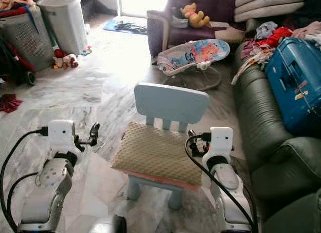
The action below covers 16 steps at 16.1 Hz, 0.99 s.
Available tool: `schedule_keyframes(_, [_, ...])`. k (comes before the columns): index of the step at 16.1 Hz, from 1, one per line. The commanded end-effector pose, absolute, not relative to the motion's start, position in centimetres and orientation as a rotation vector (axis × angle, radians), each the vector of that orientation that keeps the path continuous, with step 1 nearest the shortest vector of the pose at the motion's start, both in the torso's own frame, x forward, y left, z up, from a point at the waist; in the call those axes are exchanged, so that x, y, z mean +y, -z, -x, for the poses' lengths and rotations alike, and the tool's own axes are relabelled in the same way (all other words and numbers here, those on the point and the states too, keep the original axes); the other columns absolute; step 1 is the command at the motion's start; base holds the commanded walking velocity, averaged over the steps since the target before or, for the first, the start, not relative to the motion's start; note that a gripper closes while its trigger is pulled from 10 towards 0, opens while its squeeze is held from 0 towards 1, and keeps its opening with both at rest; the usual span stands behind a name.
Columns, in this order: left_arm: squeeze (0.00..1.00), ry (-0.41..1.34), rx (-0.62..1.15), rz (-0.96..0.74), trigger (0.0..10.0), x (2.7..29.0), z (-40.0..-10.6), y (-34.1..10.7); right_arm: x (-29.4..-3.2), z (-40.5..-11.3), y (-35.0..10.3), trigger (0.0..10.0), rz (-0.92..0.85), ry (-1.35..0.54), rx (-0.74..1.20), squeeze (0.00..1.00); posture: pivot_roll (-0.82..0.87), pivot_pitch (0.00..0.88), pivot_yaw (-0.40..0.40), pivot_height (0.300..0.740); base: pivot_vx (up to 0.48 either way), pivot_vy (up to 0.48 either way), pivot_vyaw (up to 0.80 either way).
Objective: Move the pillow to the sofa
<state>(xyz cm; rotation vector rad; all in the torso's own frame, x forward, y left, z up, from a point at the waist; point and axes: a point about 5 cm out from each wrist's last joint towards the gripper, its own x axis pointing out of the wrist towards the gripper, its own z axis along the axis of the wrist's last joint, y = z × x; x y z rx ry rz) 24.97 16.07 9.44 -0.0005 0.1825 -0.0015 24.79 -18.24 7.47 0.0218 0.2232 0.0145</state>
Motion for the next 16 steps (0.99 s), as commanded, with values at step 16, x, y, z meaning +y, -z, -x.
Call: schedule_keyframes(16, [0.0,0.055,0.257,-0.022,10.0,16.1,-24.1,-8.3,-18.7,-23.7,-7.7,10.0,-0.062,0.0,0.224,0.0,-0.01,0.04,-0.038,0.74,0.144,0.0,0.0])
